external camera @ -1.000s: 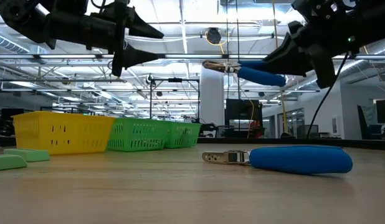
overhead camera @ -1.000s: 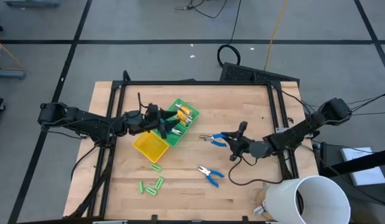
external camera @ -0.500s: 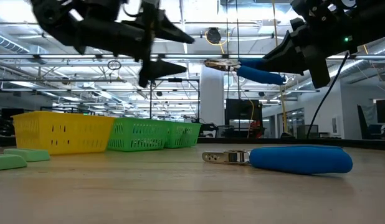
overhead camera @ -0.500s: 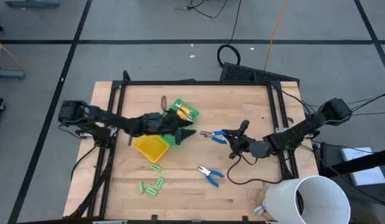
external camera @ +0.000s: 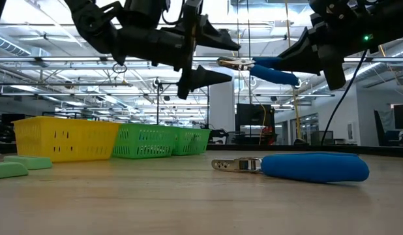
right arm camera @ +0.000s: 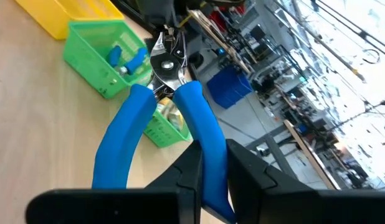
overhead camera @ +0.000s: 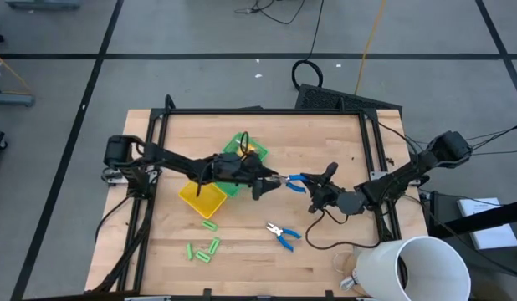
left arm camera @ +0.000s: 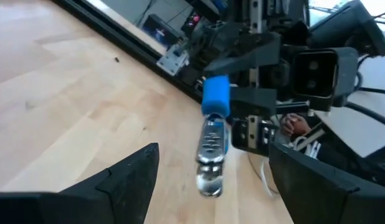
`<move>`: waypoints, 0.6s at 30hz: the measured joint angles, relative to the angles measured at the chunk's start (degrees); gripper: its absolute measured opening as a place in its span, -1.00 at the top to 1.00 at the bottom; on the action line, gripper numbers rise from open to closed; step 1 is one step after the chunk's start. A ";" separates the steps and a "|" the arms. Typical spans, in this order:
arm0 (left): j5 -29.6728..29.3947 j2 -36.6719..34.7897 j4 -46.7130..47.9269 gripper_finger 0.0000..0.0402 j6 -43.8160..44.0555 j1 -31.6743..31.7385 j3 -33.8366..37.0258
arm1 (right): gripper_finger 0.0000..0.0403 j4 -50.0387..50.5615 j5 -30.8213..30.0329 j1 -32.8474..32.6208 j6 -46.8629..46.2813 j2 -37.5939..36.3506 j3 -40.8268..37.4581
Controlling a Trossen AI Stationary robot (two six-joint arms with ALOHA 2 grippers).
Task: Pick & Place School Supplies
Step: Put the top blue hole puncher into the bottom green bin
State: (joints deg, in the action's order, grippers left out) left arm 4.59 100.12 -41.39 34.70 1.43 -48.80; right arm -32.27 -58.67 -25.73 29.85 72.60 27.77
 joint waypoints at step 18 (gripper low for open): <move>0.49 0.04 0.01 -0.26 0.13 0.00 -0.28 | 0.79 -0.35 0.17 -0.24 -0.47 0.00 0.00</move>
State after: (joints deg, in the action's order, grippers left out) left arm 5.08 100.16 -41.39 34.83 1.43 -49.08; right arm -32.62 -58.50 -25.98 29.39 72.60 27.77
